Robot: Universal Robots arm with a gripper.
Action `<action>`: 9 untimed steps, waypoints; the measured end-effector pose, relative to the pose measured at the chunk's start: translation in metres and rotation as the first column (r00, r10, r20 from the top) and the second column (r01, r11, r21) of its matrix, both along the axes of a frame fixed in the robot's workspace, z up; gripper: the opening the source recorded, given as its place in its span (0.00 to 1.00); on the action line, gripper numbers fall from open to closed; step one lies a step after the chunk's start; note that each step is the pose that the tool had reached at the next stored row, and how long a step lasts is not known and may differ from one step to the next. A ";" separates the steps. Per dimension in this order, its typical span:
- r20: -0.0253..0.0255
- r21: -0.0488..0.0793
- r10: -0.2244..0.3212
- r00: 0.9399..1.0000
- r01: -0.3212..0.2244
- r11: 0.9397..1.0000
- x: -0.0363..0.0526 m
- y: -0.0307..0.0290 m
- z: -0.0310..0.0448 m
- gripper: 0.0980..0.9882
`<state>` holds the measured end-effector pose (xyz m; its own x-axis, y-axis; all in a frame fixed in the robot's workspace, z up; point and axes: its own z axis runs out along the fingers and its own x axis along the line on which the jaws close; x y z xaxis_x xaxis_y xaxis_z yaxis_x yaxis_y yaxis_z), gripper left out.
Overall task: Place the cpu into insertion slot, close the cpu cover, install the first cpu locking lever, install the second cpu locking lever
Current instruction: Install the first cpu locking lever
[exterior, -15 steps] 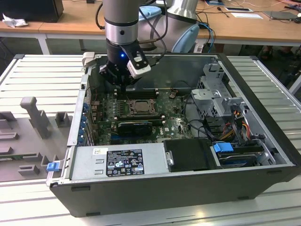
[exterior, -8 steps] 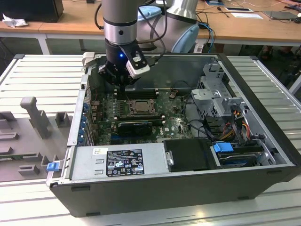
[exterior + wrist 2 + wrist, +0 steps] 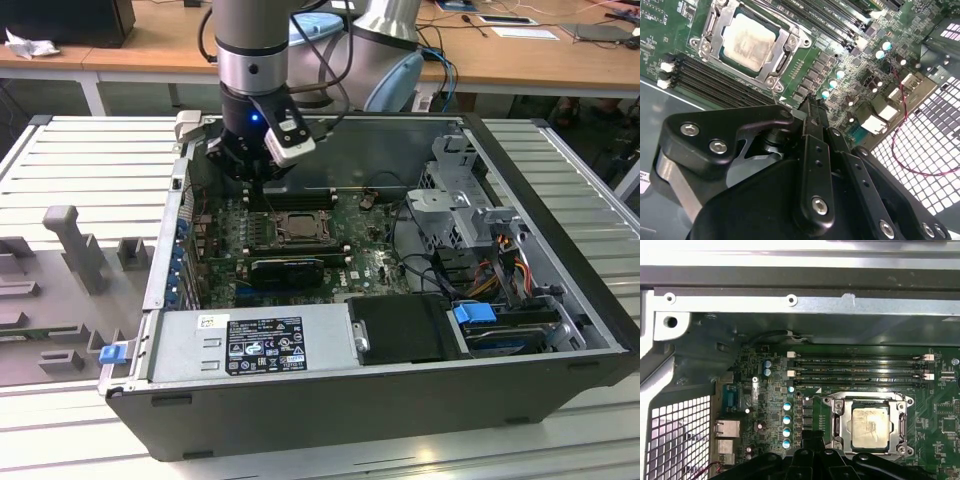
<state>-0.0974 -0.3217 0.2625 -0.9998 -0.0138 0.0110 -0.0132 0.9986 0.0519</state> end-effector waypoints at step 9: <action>0.000 0.000 0.000 1.000 0.000 1.000 -0.0091 0.0009 -0.0001 0.01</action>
